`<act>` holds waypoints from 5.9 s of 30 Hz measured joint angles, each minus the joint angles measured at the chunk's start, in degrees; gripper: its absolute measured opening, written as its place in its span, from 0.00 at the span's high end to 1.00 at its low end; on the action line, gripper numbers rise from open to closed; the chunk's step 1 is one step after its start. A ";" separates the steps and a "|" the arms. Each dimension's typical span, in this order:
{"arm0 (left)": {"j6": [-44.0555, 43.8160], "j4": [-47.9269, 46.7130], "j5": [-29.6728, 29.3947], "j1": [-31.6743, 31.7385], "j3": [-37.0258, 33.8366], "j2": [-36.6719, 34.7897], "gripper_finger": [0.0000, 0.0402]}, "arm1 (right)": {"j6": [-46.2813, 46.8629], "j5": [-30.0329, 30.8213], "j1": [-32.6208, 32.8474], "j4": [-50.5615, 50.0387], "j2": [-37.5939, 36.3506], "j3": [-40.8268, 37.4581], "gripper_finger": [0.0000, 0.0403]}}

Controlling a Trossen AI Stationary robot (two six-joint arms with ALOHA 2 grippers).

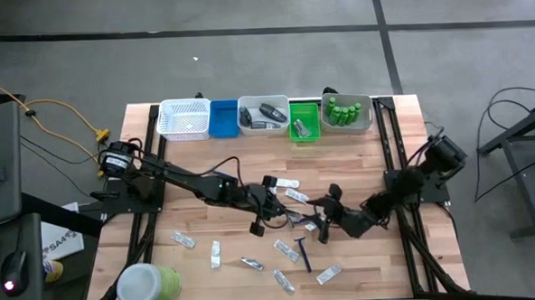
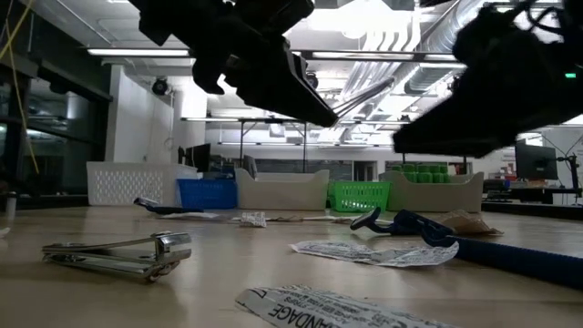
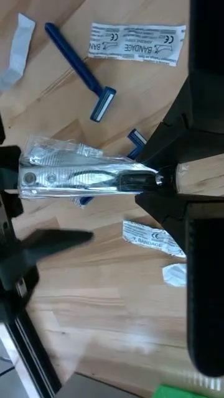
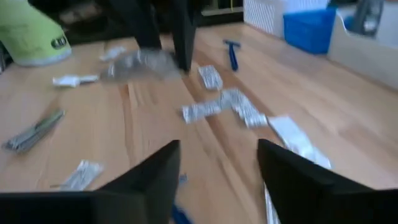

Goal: Pick & Place Travel size toiletries
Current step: Put the nail cutter into the green bin

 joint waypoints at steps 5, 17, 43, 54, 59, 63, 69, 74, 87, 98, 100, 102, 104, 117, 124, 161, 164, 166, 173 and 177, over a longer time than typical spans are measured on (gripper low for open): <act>-0.04 0.65 -0.36 0.43 0.00 0.00 0.86 | -10.01 -5.57 -2.99 10.29 1.36 0.15 0.32; -0.02 5.52 -0.47 0.44 0.00 0.00 0.86 | -22.00 -6.45 -4.06 10.54 1.36 5.49 0.32; -1.27 5.62 -0.63 0.35 0.00 0.00 0.83 | -21.43 -2.09 -2.93 11.71 1.36 6.05 0.83; -1.14 5.51 0.09 0.26 0.00 0.00 0.76 | -20.20 -3.46 -2.90 11.71 1.36 6.05 0.86; -1.26 5.43 -1.54 0.28 0.00 0.00 0.75 | -19.86 -3.33 -2.97 11.66 1.36 6.05 0.91; 0.56 3.16 -7.14 0.29 -0.07 -0.76 0.75 | -20.29 -3.29 -2.97 11.65 1.36 6.05 0.99; -0.01 1.89 -7.40 0.30 -0.04 -3.21 0.75 | -17.26 -3.00 -4.47 9.56 1.36 6.05 1.00; -0.92 -1.32 -7.45 0.30 0.02 -3.76 0.75 | -12.96 -3.03 -5.86 6.25 1.35 6.03 1.00; -5.66 -2.55 -4.84 0.30 -0.02 -3.24 0.67 | -2.67 -17.38 -7.36 -24.81 -10.48 6.03 0.91; -7.99 -1.87 -3.76 0.30 -0.02 -1.26 0.46 | -7.94 -33.86 -14.21 -30.93 -8.76 6.01 0.57; -8.23 -2.69 -3.75 0.30 -0.01 -1.90 0.47 | -8.65 -35.69 -15.80 -31.03 -8.76 6.01 0.55; -8.41 -5.55 -4.17 0.30 -0.02 -2.97 0.49 | -9.78 -38.49 -17.15 -31.05 -8.76 6.01 0.54; -9.23 -8.19 -4.36 0.30 -0.09 -4.26 0.50 | -10.50 -40.69 -18.15 -31.99 -8.72 6.41 0.54; -14.04 -17.16 -9.76 0.30 -6.94 -17.86 0.64 | -19.22 -46.81 -21.53 -46.45 2.38 20.89 0.53; -18.88 -16.07 -10.24 -1.28 -16.62 -26.66 0.67 | -19.26 -49.57 -21.38 -49.90 3.10 21.72 0.53; -27.70 -6.59 -14.23 -8.35 -32.58 -34.38 0.67 | -17.18 -43.00 -40.22 -70.58 -9.36 31.81 0.89; -27.52 -5.17 -13.74 -8.35 -32.54 -34.38 0.67 | -14.58 -39.73 -46.05 -71.15 -11.58 31.74 0.89; -27.19 -5.02 -13.67 -8.35 -32.57 -34.38 0.67 | -12.45 -39.19 -50.30 -69.15 -11.27 31.79 0.89; -27.06 -4.68 -13.37 -8.35 -32.57 -34.36 0.67 | -11.60 -39.38 -60.38 -64.45 -7.95 31.58 0.89; -27.08 -4.70 -13.32 -8.35 -32.57 -34.36 0.67 | -11.29 -39.92 -63.02 -61.87 -5.79 31.63 0.89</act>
